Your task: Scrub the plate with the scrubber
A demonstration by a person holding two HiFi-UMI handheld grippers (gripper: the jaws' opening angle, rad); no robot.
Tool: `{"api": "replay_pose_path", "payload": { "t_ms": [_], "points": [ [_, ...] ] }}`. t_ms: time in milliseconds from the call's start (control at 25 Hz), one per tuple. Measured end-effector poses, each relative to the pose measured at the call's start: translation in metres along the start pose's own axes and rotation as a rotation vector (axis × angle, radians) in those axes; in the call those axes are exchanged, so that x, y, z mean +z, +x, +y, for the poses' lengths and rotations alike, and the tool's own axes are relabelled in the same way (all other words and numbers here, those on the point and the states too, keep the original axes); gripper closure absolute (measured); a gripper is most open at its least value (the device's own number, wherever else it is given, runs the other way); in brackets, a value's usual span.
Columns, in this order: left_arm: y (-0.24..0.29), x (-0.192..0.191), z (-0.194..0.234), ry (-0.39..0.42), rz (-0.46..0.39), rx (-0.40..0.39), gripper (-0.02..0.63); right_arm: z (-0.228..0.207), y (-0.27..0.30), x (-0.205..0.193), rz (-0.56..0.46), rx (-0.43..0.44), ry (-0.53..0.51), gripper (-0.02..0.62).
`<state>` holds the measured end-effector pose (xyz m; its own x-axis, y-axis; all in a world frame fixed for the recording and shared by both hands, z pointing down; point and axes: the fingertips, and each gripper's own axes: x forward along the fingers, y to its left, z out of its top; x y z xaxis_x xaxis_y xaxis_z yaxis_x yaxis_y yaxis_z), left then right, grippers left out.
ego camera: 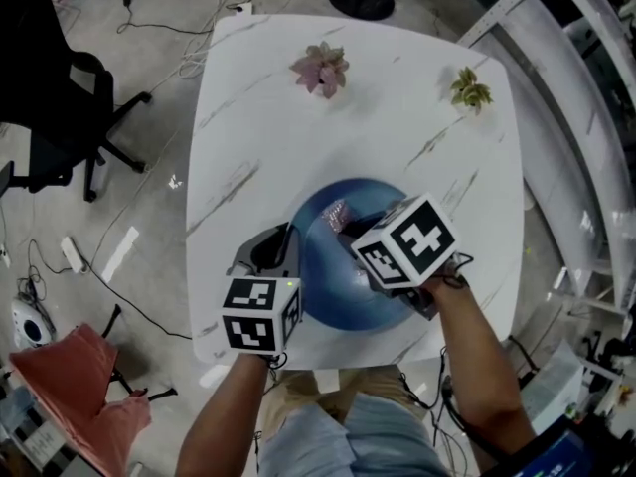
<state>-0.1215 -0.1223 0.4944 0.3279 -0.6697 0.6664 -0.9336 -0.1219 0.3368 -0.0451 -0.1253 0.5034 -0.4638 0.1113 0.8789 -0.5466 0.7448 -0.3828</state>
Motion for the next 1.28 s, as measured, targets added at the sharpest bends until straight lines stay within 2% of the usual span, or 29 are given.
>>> {"api": "replay_pose_path", "payload": {
  "t_ms": [360, 680, 960, 1280],
  "points": [
    [0.001, -0.001, 0.001, 0.004, 0.002, 0.001, 0.588, 0.058, 0.021, -0.011, 0.017, 0.068, -0.086, 0.558],
    [0.001, -0.002, 0.003, 0.018, 0.0, 0.007, 0.588, 0.08, 0.021, -0.047, 0.036, 0.106, -0.078, 0.558],
    [0.001, -0.002, 0.004, 0.025, -0.002, 0.012, 0.588, 0.064, 0.007, -0.075, 0.026, 0.08, 0.037, 0.558],
    [0.0, -0.001, 0.002, 0.038, -0.003, 0.011, 0.586, 0.01, -0.022, -0.094, -0.026, -0.015, 0.168, 0.558]
  ]
}}
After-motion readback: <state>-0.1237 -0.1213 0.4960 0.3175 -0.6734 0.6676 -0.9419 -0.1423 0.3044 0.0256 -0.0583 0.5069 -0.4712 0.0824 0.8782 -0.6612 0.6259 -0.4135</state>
